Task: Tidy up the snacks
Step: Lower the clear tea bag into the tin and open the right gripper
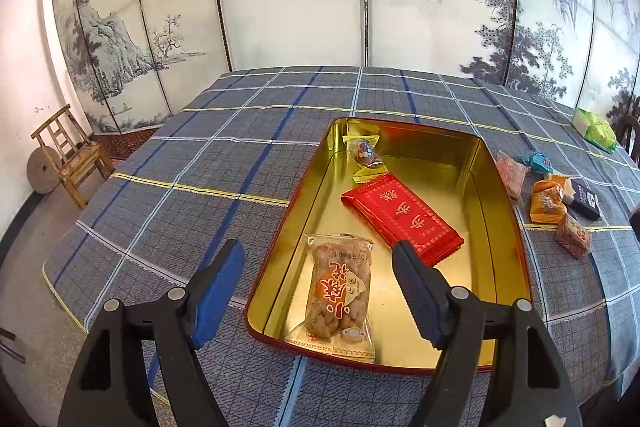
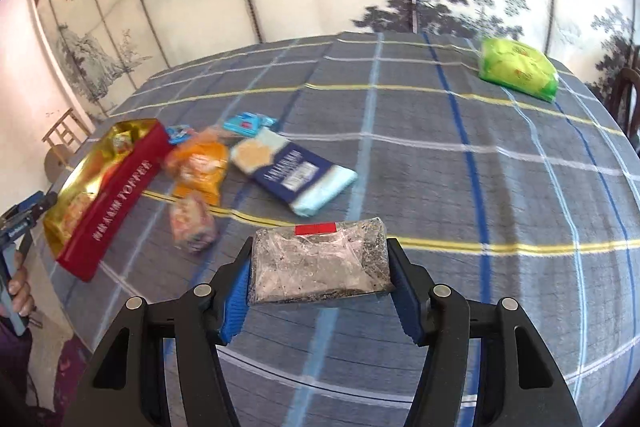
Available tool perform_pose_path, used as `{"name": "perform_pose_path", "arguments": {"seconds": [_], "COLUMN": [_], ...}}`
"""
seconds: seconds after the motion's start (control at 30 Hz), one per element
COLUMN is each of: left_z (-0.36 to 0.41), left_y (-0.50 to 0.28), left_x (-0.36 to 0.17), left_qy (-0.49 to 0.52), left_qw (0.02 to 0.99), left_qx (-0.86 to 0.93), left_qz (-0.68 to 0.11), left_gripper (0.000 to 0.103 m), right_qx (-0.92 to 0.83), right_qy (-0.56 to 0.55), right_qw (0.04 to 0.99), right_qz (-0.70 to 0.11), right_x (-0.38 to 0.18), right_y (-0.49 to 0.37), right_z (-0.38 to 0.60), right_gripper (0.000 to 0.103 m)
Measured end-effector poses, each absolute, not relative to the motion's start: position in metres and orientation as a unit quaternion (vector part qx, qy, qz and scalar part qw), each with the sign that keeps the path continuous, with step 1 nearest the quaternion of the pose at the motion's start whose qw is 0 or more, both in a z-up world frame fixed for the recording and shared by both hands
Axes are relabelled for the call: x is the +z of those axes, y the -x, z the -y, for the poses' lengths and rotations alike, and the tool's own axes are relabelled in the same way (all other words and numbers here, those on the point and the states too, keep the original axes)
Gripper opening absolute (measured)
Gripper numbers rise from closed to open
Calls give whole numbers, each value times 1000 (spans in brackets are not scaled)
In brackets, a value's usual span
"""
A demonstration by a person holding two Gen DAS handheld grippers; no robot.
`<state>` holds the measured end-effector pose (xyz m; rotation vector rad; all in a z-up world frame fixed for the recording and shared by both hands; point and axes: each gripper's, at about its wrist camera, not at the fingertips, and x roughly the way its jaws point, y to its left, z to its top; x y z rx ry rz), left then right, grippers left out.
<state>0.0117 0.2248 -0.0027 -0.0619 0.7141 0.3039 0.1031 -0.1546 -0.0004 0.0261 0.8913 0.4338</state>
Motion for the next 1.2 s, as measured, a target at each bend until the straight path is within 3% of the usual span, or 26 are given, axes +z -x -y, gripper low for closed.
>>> {"name": "perform_pose_path", "arguments": {"seconds": [0.1,0.23,0.4,0.57,0.9,1.2], "left_z": [-228,-229,-235,-247,-262,-256], "left_y": [-8,-6,1,18,46,45], "left_x": [-2,0,-1,2,13,13], "left_qy": [35,30,51,108,101,77], "left_qw": [925,924,925,932,957,959], "left_qx": [149,162,151,114,130,123], "left_qz": [-346,-344,-345,-327,-237,-245], "left_gripper": [77,91,102,102,102,102], "right_qx": [261,326,382,406,387,372], "right_qy": [-1,9,21,38,59,82], "right_qw": [873,857,833,815,792,786], "right_qz": [-411,-399,-400,-412,-468,-487], "right_x": [24,45,50,44,-4,-25], "right_y": [-103,-107,-119,-138,-183,-203], "right_z": [104,37,-36,-94,-160,-185], "right_gripper": [61,61,61,61,61,62]}}
